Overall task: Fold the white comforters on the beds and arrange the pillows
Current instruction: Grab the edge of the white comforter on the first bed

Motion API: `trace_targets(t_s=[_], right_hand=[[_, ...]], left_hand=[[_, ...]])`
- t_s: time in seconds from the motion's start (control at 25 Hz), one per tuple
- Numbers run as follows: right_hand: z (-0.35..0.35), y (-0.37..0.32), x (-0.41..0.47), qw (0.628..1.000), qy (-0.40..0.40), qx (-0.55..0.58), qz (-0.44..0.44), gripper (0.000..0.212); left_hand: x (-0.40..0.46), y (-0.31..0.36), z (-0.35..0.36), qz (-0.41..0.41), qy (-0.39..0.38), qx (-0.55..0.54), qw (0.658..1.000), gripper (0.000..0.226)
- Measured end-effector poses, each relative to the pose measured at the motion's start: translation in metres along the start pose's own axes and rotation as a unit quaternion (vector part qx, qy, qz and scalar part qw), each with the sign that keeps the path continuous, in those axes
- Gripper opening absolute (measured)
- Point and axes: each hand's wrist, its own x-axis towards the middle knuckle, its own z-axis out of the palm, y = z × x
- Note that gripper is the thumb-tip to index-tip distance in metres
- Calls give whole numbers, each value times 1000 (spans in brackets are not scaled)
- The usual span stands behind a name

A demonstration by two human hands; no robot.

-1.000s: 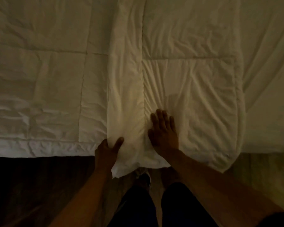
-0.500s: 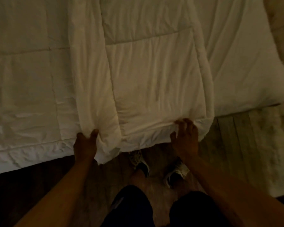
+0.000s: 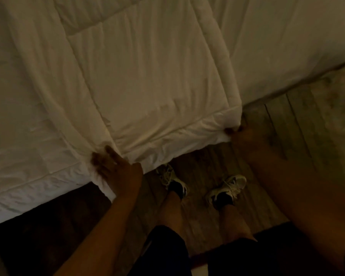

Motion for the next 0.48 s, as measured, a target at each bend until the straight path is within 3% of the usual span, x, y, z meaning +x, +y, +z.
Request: trace_targets(t_s=[0.16, 0.24, 0.36, 0.48], right_hand=[[-16, 34, 6, 998, 52, -43, -11, 40], [-19, 41, 3, 996, 35, -71, -35, 39], [-36, 60, -4, 993, -49, -105, -21, 30], [-73, 113, -22, 991, -99, -71, 52, 28]], left_hand=[[-35, 64, 11, 23, -110, -31, 993, 113], [-52, 88, 17, 23, -152, -38, 987, 110], [-89, 130, 23, 72, -182, -35, 980, 87], [-135, 180, 25, 134, -247, -53, 958, 46]])
